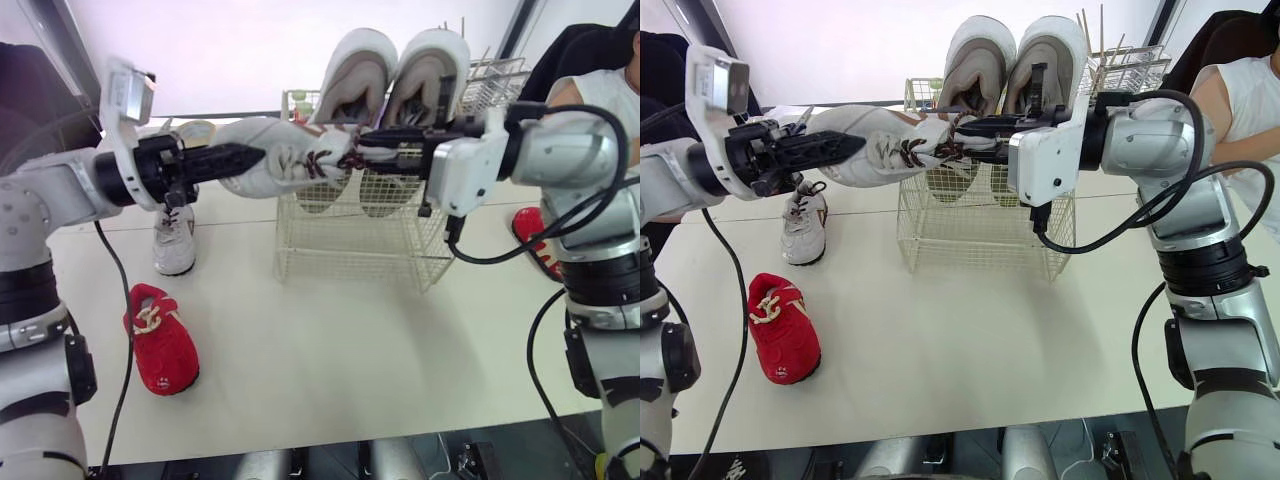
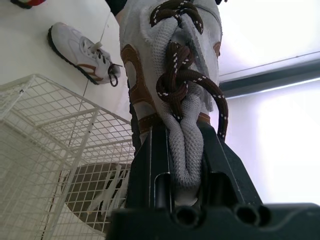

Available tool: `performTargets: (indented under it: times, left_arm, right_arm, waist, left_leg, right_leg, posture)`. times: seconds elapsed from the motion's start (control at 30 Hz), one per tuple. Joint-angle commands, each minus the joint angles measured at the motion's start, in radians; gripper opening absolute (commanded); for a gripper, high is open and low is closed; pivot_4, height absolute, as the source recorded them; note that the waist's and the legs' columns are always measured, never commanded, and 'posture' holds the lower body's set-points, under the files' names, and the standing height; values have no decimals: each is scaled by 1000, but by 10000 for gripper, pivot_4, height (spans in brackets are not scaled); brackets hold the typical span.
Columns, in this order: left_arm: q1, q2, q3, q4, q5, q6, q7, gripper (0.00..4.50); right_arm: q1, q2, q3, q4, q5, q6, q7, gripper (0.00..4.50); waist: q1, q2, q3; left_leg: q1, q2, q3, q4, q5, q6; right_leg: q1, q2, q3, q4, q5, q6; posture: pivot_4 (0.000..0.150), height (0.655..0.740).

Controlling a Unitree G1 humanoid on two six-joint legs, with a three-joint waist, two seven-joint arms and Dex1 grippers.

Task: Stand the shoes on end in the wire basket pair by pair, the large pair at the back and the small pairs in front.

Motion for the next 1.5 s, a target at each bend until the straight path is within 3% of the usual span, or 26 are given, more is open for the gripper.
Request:
performTargets:
  times: [0.03,0.2,0.37,0.47,0.67,0.87,1.2,1.4,1.5]
  left_arm:
    - [12,-27,56,-56,-74,11,49,2623]
    - [47,-83,131,-73,-145,-3,175,2623]
    - [79,-144,191,-102,-240,-43,314,2623]
    - [91,-193,210,-121,-300,-86,398,2623]
    - [105,-278,179,-162,-375,-163,503,2623]
    - [124,-313,138,-182,-402,-205,539,2623]
    - [165,-322,96,-214,-426,-250,569,2623]
    - [174,-320,80,-230,-443,-274,588,2623]
    - [186,-308,70,-247,-435,-280,592,2623]
  right_arm:
    - [-31,8,-55,-47,112,157,7,19662]
    - [22,-41,-154,-151,364,566,13,44739]
    - [90,-62,-353,-171,681,986,-101,44739]
    - [169,-6,-480,-173,919,1199,-240,44739]
    - [240,247,-503,-260,1196,1281,-553,44739]
    - [167,425,-483,-228,1255,1204,-741,44739]
    - [89,488,-432,-178,1269,1144,-756,44739]
    - [79,491,-390,-151,1221,1131,-735,15878]
    - [69,489,-382,-146,1208,1123,-727,4893]
  waist:
    - [2,0,0]
    - [9,-1,0]
    - [10,-1,0]
    - [10,-1,0]
    - [-1,-1,0]
    - [-1,-1,0]
    - [-2,-1,0]
    - [-3,-1,0]
    - [-4,-1,0]
  left_leg:
    - [0,0,0,0,0,0]
    - [0,0,-1,0,0,0]
    - [0,0,-1,0,-3,2]
    - [0,0,-2,0,-4,3]
    - [0,0,-1,-2,-3,4]
    - [0,0,-1,-2,0,1]
    - [0,0,-1,-2,0,2]
    - [0,0,-1,-2,0,2]
    - [0,0,-1,-2,0,2]
  right_leg:
    - [0,0,0,0,0,0]
    - [0,-1,0,0,0,0]
    - [1,-1,0,0,0,0]
    - [1,-2,0,-1,0,0]
    - [-1,-1,1,0,0,-1]
    - [-2,-1,1,2,0,-1]
    - [-1,0,1,2,0,-1]
    - [-1,0,1,2,0,-1]
    - [-2,0,1,2,0,-1]
  posture:
    - [1500,7400]
    - [1500,7400]
    - [1500,7400]
    - [1500,7400]
    - [1500,7400]
    - [1500,7400]
    - [1500,7400]
    - [1500,7400]
    - [1500,7400]
